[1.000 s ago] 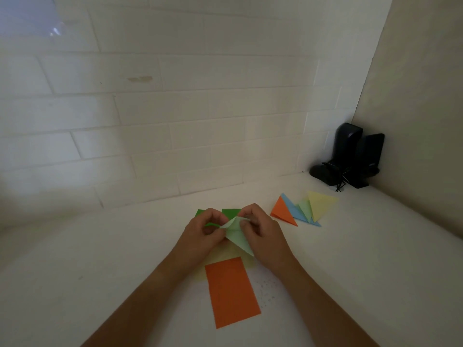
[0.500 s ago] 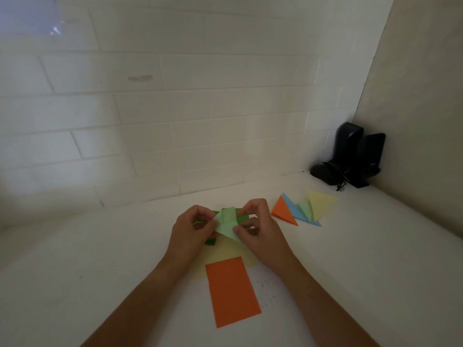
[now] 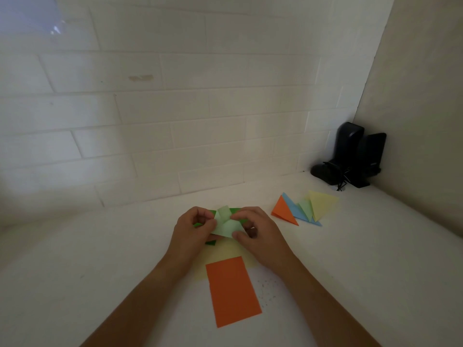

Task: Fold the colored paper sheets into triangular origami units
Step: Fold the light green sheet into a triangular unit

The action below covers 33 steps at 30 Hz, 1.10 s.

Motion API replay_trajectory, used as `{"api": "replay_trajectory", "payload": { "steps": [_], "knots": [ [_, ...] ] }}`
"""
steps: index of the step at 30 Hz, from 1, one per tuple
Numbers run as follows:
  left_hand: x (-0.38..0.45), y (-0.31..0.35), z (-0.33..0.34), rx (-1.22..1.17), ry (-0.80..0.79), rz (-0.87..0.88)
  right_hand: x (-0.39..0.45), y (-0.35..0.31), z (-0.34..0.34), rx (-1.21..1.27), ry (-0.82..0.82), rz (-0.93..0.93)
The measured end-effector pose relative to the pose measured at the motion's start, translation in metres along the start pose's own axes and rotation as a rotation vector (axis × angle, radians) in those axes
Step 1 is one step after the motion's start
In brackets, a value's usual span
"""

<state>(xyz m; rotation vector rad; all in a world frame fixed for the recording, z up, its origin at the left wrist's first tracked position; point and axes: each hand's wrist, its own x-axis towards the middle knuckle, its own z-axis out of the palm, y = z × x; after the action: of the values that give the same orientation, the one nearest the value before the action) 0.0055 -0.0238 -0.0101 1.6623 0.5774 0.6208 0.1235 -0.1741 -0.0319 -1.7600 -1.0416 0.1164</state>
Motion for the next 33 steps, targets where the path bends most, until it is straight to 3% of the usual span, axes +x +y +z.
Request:
{"api": "replay_trajectory", "payload": {
  "steps": [15,26,33],
  "knots": [
    [-0.0016,-0.0014,-0.0007,0.095,-0.218,0.1,-0.0017,-0.005,-0.0024,0.012,-0.03,-0.041],
    [-0.0016,0.0007,0.002,0.056,-0.183,0.092,0.0009,-0.0029,-0.0006,-0.077,-0.036,-0.074],
    [0.001,-0.0032,0.0009,0.004,-0.197,0.051,0.0009,-0.0007,-0.0004,-0.018,0.043,0.004]
  ]
}}
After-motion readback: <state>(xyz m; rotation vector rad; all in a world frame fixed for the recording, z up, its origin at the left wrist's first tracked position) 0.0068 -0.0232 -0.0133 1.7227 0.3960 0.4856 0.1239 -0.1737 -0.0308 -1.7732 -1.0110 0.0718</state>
